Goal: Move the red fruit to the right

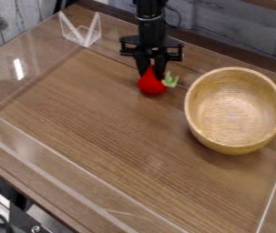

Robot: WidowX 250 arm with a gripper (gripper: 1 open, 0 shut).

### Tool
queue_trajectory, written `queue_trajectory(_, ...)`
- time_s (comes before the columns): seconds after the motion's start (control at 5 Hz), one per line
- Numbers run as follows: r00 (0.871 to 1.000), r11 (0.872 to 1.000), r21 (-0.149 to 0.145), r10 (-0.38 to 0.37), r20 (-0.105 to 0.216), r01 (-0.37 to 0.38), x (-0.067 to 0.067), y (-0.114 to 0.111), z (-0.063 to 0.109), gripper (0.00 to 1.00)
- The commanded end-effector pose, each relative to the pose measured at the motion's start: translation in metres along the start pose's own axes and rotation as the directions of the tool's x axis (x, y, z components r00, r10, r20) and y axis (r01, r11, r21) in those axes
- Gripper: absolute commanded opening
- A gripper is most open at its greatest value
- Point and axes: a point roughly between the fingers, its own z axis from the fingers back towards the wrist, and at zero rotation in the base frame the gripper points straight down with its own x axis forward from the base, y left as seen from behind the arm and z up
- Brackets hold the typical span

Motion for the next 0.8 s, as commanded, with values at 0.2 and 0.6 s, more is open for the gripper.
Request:
queue_trajectory(0.2, 0.998, 0.998, 0.0, 0.055, 0.043, -0.055, 0.02, 0.031, 0.024, 0.0)
queue_trajectory(0.6, 0.989, 0.991, -0.023, 0.132, 0.067, -0.131, 0.023, 0.022, 0.057, 0.0)
